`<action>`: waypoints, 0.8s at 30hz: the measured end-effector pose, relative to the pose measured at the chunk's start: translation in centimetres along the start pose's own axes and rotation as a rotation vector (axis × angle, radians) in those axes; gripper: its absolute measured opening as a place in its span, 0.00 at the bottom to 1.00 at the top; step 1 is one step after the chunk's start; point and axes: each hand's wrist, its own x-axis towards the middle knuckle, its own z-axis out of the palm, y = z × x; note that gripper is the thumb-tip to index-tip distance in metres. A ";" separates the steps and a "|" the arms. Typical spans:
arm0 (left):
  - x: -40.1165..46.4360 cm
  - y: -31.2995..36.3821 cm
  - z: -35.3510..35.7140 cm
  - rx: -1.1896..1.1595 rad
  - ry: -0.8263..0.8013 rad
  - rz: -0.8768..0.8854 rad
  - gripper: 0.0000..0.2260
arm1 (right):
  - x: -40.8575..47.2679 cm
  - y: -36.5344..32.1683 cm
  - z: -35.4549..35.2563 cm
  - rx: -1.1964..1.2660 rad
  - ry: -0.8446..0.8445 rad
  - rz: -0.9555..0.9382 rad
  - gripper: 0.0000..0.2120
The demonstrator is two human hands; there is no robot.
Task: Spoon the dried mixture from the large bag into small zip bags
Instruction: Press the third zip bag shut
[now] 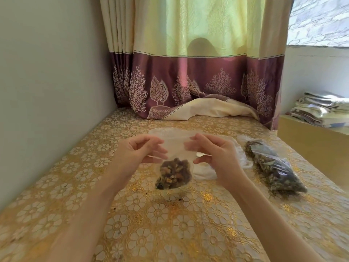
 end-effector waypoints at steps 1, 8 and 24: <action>0.0 0.1 0.2 0.018 -0.002 0.006 0.11 | -0.2 0.0 -0.1 -0.001 -0.003 0.004 0.07; -0.1 -0.8 1.0 0.144 0.051 -0.029 0.12 | -0.9 1.4 -1.1 -0.035 -0.100 0.174 0.15; -0.2 -0.1 0.7 0.125 0.092 0.030 0.13 | -0.7 0.8 -1.1 0.014 0.091 0.020 0.03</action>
